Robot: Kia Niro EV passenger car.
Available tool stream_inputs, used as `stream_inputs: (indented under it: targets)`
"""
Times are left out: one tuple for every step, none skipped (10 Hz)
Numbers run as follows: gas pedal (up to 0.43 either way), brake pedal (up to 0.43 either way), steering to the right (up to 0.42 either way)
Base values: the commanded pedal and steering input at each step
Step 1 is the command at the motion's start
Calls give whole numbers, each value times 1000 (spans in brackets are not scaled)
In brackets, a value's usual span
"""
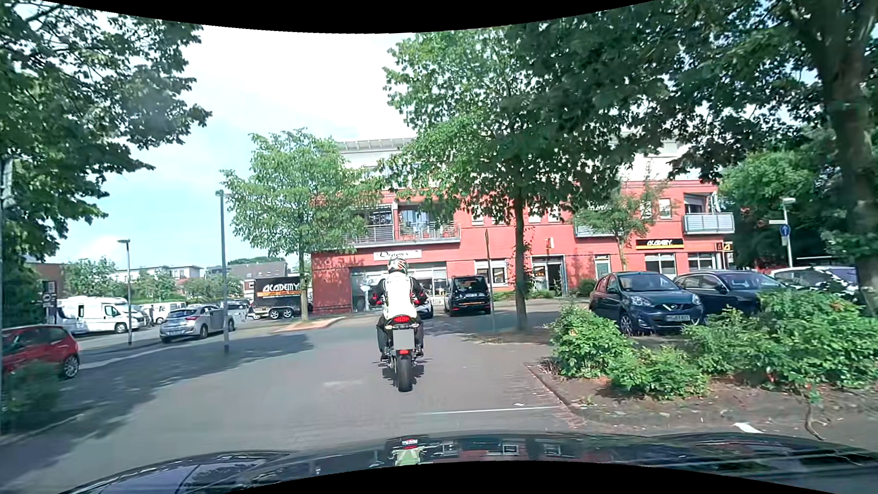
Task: Follow the waypoints while adhering to traffic rules and regulations
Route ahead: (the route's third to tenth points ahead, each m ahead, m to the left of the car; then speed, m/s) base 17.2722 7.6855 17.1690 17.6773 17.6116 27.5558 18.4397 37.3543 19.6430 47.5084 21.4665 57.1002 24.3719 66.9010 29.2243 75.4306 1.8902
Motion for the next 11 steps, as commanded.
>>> stream_inputs:
  targets:
    - [0,0,-173]
    - [0,0,-167]
    - [0,0,-162]
    - [0,0,-158]
    - [0,0,-151]
    - [0,0,-134]
    - [0,0,-120]
    - [0,0,-109]
    - [0,0,-95]
    - [0,0,-86]
    - [0,0,-80]
